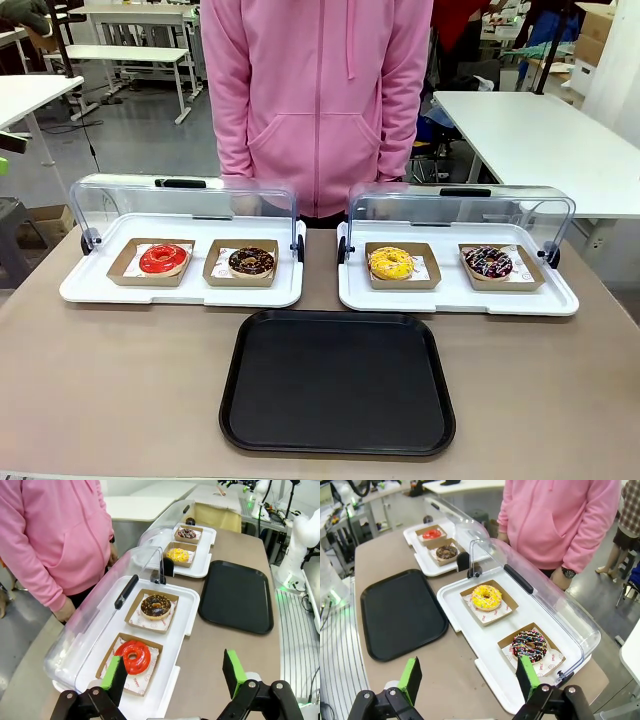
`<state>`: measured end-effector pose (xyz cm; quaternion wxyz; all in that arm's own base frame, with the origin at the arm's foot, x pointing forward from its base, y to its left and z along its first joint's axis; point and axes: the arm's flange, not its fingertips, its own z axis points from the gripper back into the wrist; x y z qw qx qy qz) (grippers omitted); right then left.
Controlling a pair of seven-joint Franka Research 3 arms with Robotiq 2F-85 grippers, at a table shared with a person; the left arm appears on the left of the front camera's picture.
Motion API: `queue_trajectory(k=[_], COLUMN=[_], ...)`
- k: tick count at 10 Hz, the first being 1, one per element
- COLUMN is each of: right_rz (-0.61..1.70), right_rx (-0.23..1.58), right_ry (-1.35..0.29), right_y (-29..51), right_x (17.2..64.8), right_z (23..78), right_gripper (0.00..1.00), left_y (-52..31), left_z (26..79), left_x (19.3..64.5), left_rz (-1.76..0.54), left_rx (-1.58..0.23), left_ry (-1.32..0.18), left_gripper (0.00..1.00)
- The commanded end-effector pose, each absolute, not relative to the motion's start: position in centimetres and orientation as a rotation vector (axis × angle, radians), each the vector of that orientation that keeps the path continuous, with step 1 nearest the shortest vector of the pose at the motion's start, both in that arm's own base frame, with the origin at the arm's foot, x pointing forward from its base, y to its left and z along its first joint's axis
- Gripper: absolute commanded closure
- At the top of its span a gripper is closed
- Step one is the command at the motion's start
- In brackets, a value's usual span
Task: Move the first donut from the left to the tray.
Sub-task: Pick up the Paper togo box containing the Donut indicated by the person and place it on the Handle tray.
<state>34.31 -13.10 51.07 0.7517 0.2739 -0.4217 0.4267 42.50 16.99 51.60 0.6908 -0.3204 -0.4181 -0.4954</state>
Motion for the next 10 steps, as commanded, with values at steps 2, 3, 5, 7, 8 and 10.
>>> queue_trajectory(k=[2,3,5,7,8,10], right_rz=[0.951,0.951,0.951,0.951,0.951,0.951], right_rx=[0.598,0.598,0.598,0.598,0.598,0.598], right_ry=[-0.950,-0.950,-0.950,-0.950,-0.950,-0.950], right_y=[-13.14,-13.14,-13.14,-13.14,-13.14,-13.14], right_x=[34.59,34.59,34.59,34.59,34.59,34.59], right_z=[51.07,51.07,51.07,51.07,51.07,51.07], right_gripper=[0.00,0.00,0.00,0.00,0.00,0.00], left_y=[17.08,17.08,17.08,17.08,17.08,17.08], left_z=[51.73,51.73,51.73,51.73,51.73,51.73], left_x=[42.55,42.55,42.55,42.55,42.55,42.55], left_rz=[-1.115,-1.115,-1.115,-1.115,-1.115,-1.115], left_rx=[-0.727,-0.727,-0.727,-0.727,-0.727,-0.727], left_ry=[-0.949,-0.949,-0.949,-0.949,-0.949,-0.949], left_gripper=[0.00,0.00,0.00,0.00,0.00,0.00])
